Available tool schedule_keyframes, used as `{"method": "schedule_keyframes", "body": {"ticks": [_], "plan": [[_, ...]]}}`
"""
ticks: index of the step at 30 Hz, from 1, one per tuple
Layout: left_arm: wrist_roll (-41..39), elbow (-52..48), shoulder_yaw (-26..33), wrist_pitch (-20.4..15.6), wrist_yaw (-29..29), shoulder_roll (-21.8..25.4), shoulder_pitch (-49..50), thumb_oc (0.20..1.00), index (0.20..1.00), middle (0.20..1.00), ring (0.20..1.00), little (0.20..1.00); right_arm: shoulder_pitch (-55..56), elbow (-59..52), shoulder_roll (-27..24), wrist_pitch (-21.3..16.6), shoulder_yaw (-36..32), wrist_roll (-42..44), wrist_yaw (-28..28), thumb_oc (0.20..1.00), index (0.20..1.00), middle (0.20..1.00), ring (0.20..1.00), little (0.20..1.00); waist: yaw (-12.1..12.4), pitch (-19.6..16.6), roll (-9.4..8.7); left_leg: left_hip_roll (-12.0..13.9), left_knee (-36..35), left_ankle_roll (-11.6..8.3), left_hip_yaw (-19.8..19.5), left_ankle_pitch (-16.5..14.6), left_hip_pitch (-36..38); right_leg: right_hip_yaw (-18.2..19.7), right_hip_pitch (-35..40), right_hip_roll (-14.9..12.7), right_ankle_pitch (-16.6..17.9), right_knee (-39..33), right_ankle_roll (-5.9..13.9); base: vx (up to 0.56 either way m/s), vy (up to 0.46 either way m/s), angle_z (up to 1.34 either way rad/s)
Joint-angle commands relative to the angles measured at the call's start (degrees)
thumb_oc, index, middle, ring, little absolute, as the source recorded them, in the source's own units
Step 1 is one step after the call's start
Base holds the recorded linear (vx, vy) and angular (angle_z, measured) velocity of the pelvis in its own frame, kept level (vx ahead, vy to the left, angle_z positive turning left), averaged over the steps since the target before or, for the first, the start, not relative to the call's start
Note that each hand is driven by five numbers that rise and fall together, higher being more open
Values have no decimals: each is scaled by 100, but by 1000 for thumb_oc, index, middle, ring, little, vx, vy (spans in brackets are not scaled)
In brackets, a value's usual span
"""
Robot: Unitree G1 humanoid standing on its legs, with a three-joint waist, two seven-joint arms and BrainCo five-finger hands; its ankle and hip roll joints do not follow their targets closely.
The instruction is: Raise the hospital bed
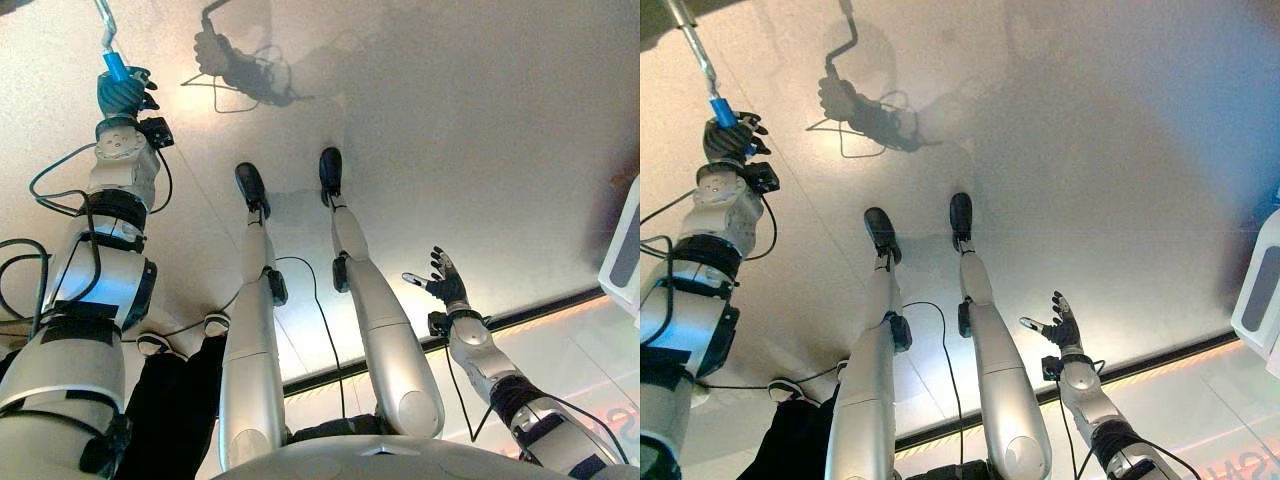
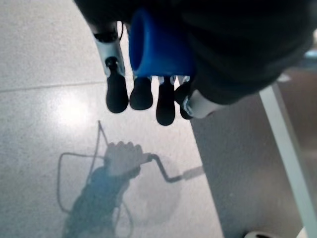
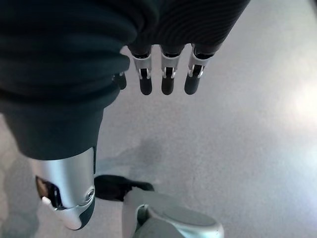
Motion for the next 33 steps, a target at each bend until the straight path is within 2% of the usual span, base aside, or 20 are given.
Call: {"method": "schedule_keyframes", "body": {"ticks": [1,12,21,24,29,33], "plan": [[81,137,-98,-125,119,77,-276,200,200,200,200,200,536,-122,-246,-74,-6,-127,-100,1000,1000,1000,1000,1000,-22,-44,-44,-179,0,-212,227,-474,419,257,105,-300,24,175,893,-7,-10,-21],[9,-229,-209,-254,85,-336,-430,200,200,200,200,200,491,-159,-242,-71,68,-245,-106,1000,1000,1000,1000,1000,-273,-44,69,-3,0,-268,630,-488,684,631,60,-73,111,258,913,-12,-8,-14],[-134,-765,-301,-447,40,-781,-426,200,200,200,200,200,517,-25,-283,-33,108,-380,-57,1000,1000,1000,1000,1000,-377,-44,190,56,0,-341,762,-460,951,732,303,-7,190,185,929,-15,-44,-8],[-208,-987,-315,-498,47,-854,-384,200,200,200,200,200,535,-15,-285,-17,91,-401,-53,1000,1000,1000,1000,1000,-365,-44,221,55,0,-340,755,-448,1019,743,391,15,190,169,926,-17,-52,-2],[-406,-1444,-375,-604,13,-1027,-189,200,200,200,200,200,594,200,-290,40,23,-451,-17,1000,1000,1000,1000,1000,-293,-44,397,52,0,-350,700,-403,1218,729,606,13,159,175,884,-8,-44,0],[-551,-1744,-400,-659,-6,-1048,-30,200,200,200,200,200,593,376,-252,64,-19,-433,-11,1000,1000,1000,1000,1000,-226,-44,471,34,0,-352,618,-385,1319,649,734,-6,144,189,858,3,-42,1]]}}
